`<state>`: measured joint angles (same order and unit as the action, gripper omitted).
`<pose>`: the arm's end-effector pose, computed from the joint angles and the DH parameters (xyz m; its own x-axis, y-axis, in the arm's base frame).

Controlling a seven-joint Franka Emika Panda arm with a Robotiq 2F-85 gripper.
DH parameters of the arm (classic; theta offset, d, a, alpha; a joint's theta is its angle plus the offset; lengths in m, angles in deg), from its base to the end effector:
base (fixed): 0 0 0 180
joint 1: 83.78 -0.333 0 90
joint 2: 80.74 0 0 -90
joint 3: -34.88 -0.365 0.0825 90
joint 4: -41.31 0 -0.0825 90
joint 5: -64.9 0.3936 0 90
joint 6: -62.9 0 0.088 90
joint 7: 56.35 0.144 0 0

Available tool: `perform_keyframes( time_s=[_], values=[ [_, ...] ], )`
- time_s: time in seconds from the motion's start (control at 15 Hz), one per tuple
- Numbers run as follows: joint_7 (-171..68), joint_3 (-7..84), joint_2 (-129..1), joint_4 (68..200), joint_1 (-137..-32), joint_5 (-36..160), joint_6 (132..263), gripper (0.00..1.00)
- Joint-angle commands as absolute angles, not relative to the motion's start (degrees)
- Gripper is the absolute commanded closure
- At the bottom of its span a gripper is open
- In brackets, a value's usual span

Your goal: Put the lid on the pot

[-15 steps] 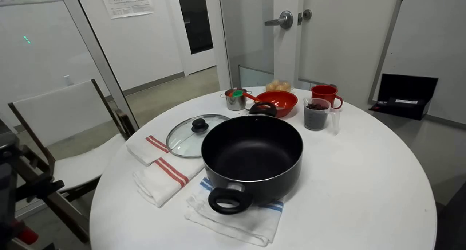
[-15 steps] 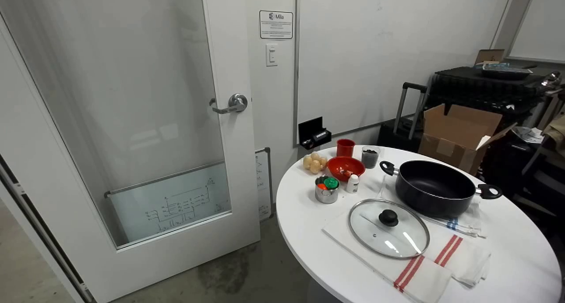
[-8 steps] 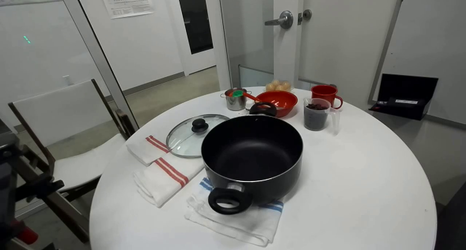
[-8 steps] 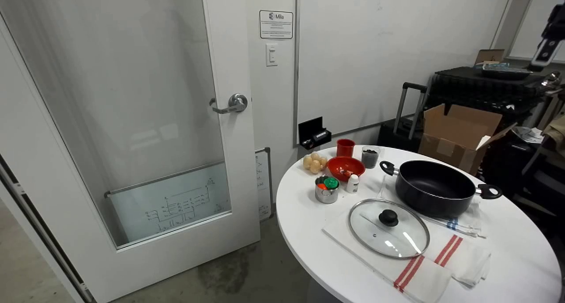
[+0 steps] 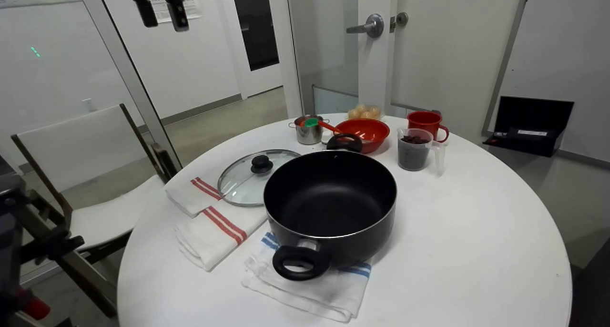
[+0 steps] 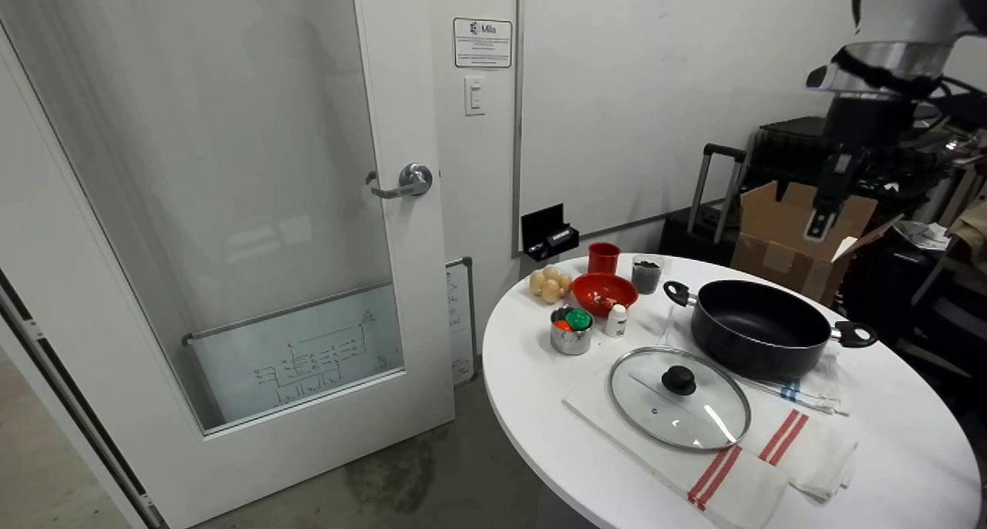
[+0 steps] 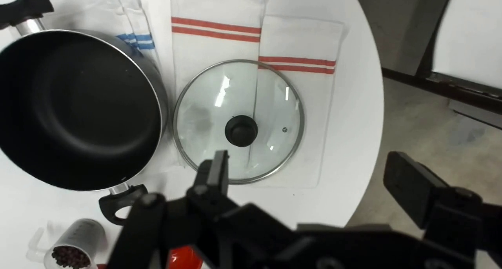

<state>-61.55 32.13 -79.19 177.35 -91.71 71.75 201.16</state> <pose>0.4991 0.0978 0.3179 0.9823 0.1866 0.0154 0.1872 -0.9790 -0.0807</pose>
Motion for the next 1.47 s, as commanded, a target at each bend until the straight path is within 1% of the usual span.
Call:
perform_keyframes(
  time_s=[0.0, 0.27, 0.73, 1.4],
  values=[
    [-58.3, 31.5, -67.1, 170.9, -90.8, 66.4, 205.6, 0.00],
    [-56.5, 32.0, -57.0, 164.8, -91.3, 63.8, 208.3, 0.00],
    [-55.2, 32.9, -42.3, 153.2, -92.0, 63.4, 208.5, 0.00],
    [-54.4, 33.3, -26.7, 139.0, -93.9, 63.5, 206.3, 0.00]
  ],
)
